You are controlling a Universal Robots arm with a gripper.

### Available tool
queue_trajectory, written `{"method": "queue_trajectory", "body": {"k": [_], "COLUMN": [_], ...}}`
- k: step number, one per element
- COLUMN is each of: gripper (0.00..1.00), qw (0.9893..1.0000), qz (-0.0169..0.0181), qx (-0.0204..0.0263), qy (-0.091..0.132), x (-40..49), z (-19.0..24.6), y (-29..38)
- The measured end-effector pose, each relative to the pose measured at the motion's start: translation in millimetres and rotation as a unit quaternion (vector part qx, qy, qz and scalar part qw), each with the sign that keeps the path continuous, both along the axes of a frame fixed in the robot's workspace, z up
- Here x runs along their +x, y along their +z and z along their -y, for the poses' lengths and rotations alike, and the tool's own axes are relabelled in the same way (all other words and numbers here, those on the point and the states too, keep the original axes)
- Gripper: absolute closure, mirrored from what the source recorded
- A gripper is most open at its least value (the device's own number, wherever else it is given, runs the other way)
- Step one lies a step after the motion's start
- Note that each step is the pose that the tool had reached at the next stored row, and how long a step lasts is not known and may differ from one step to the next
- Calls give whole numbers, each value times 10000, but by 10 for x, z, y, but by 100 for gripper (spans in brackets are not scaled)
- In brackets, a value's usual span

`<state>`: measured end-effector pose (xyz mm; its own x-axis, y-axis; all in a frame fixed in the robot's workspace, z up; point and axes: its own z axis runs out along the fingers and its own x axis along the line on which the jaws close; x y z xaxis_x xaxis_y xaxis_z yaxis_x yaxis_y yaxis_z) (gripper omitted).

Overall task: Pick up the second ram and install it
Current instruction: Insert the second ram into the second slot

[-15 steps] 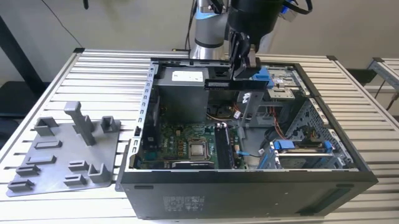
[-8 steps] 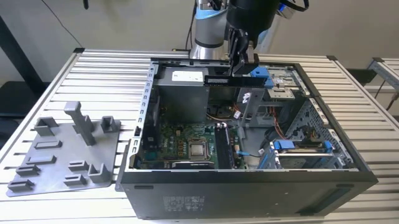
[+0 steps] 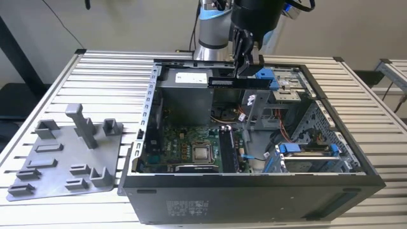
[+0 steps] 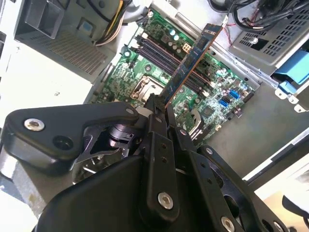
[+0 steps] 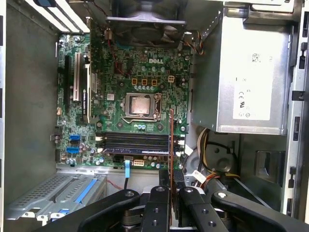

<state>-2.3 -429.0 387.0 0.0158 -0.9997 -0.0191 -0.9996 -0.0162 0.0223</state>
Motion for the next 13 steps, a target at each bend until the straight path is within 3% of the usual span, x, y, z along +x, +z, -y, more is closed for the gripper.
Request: {"method": "queue_trajectory", "body": {"k": [7,13], "gripper": [86,86], "qw": [10000,9993], "qz": [0,0], "qx": [0,0], "qy": [-14,-383], "x": [0,0], "z": [0,-1], "y": [0,-4]}}
